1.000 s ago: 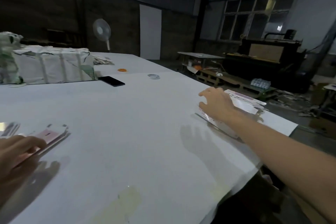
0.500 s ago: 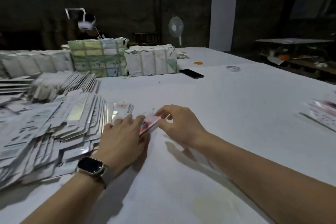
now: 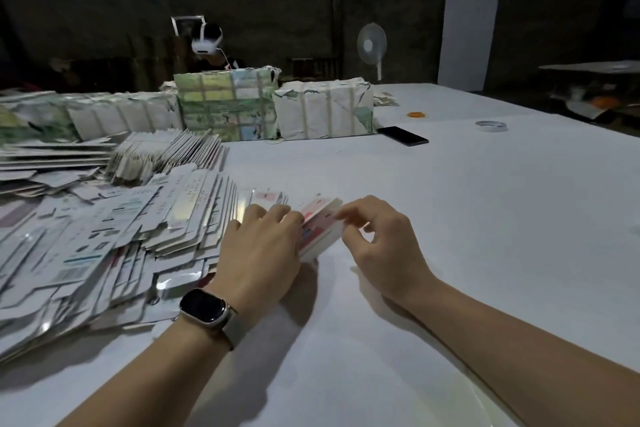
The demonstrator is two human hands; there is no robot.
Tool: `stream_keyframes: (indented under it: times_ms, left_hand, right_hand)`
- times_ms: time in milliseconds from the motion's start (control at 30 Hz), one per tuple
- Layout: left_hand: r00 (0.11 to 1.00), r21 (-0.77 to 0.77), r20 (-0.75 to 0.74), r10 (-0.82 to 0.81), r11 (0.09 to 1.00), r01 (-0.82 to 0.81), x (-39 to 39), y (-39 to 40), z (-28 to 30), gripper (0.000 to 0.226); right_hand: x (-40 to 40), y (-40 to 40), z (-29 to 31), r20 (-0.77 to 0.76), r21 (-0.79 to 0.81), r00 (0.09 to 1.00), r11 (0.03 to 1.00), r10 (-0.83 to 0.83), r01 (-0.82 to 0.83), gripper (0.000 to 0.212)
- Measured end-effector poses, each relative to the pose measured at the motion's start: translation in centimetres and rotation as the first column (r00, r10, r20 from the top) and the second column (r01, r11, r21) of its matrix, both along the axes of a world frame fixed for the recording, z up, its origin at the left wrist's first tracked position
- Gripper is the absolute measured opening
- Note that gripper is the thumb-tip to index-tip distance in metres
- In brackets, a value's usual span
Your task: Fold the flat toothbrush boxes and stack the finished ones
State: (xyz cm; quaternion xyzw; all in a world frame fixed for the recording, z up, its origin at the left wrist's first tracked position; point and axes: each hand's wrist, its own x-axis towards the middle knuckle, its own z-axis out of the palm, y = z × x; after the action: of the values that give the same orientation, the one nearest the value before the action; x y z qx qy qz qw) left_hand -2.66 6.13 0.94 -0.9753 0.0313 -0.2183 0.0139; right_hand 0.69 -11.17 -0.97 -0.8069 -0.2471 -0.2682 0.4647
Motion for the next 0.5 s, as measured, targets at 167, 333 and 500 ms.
stream_keyframes:
  times_ms: [167,333,500]
  left_hand:
    - [0.948,0.014,0.304,-0.088,0.996,0.088,-1.3,0.0,2.5,0.034]
    - [0.740,-0.184,0.620,-0.262,0.868,0.462,-1.1,-0.6,3.3,0.032]
    - [0.820,-0.793,0.484,-0.305,0.242,0.559,-1.1,-2.1,2.4,0.020]
  right_hand:
    - [0.1,-0.1,0.0,-0.102,0.103,0.994,0.994,0.031,-0.021,0.014]
    - [-0.6,0.6,0.6,-0.229,0.262,0.956,0.957,0.185,-0.122,0.043]
    - [-1.7,1.2,1.3,-0.187,0.305,0.909,0.901,0.373,-0.307,0.035]
